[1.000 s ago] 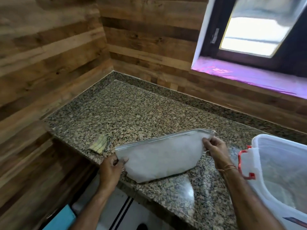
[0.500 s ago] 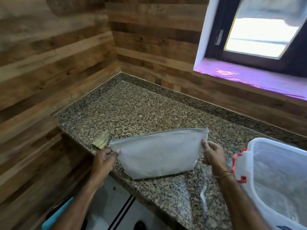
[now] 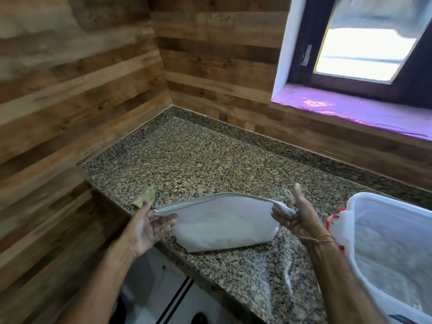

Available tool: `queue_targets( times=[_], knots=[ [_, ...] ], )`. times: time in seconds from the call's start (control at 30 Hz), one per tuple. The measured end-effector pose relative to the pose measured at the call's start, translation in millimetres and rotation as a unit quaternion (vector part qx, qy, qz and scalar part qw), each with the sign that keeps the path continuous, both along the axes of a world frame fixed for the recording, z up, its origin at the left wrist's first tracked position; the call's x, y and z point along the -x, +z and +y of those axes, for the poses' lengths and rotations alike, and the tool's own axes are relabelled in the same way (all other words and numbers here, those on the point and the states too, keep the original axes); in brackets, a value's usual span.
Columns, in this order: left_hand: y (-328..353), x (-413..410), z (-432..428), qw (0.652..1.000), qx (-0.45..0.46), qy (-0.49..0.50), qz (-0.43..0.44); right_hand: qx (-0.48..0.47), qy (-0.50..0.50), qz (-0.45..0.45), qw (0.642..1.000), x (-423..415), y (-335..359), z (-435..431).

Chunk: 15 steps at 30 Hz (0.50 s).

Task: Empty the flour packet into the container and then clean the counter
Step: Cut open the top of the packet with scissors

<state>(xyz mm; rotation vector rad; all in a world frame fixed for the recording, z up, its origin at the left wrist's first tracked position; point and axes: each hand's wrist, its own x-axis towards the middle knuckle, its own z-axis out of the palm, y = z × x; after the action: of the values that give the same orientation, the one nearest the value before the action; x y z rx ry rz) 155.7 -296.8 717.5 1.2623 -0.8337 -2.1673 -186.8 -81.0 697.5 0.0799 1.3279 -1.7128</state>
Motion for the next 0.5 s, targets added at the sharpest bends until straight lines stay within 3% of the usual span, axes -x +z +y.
queue_targets(
  times=[0.07,0.17,0.27,0.33,0.43,0.5],
  knots=[
    [10,5,-4,0.999,-0.003,-0.027,-0.046,-0.018,0.022,0.002,1.0,-1,10,-2],
    [9,11,-3,0.99,0.063,-0.058,-0.109,-0.049,-0.017,0.051,0.997,-2,2,-5],
    [-6,10,7,0.984,0.151,-0.033,-0.087,-0.058,-0.092,0.128,0.986,-19,-8,-2],
    [-18,4,18,0.979,0.196,-0.025,-0.051,-0.058,-0.122,0.231,0.964,-36,-13,5],
    [-24,-12,31,0.98,0.172,-0.091,-0.047,-0.111,-0.075,0.363,0.922,-46,-29,19],
    [-22,-20,31,0.977,0.123,-0.144,-0.094,-0.16,-0.004,0.351,0.923,-40,-35,29]
  ],
)
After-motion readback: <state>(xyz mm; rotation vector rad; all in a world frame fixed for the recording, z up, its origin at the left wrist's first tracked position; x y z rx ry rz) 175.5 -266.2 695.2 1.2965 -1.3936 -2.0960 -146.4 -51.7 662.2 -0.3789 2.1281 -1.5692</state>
